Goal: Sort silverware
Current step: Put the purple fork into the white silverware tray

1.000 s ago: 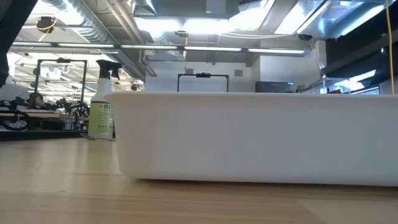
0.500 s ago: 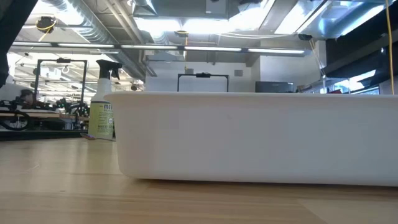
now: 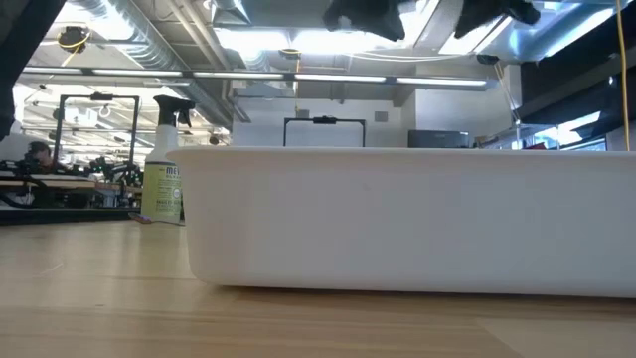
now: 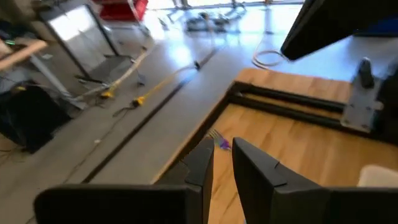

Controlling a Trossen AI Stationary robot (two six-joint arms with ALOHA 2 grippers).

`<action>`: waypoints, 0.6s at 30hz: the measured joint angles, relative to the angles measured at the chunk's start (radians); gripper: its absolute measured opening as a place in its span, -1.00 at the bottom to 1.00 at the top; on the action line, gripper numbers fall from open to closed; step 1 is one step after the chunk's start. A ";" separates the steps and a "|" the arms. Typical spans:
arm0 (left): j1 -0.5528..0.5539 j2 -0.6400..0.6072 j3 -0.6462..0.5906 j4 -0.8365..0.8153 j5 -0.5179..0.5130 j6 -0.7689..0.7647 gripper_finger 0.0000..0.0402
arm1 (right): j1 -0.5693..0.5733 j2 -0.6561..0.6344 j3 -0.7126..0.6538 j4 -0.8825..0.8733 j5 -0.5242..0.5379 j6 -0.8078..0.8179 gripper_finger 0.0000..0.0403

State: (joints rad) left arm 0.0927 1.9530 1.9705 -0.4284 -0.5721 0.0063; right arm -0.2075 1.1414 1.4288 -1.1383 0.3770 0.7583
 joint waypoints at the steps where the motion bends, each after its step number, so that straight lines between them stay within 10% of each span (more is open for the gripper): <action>1: 0.010 0.002 0.000 -0.008 0.031 0.000 -0.78 | -0.022 0.013 0.000 -0.025 -0.025 0.000 -1.00; 18: 0.209 0.091 -0.002 -0.247 0.314 0.029 -0.78 | -0.268 0.180 -0.168 -0.108 -0.131 0.017 -1.00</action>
State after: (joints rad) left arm 0.3021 2.0441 1.9690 -0.6756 -0.2585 0.0354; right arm -0.4758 1.3212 1.2605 -1.2467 0.2464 0.7748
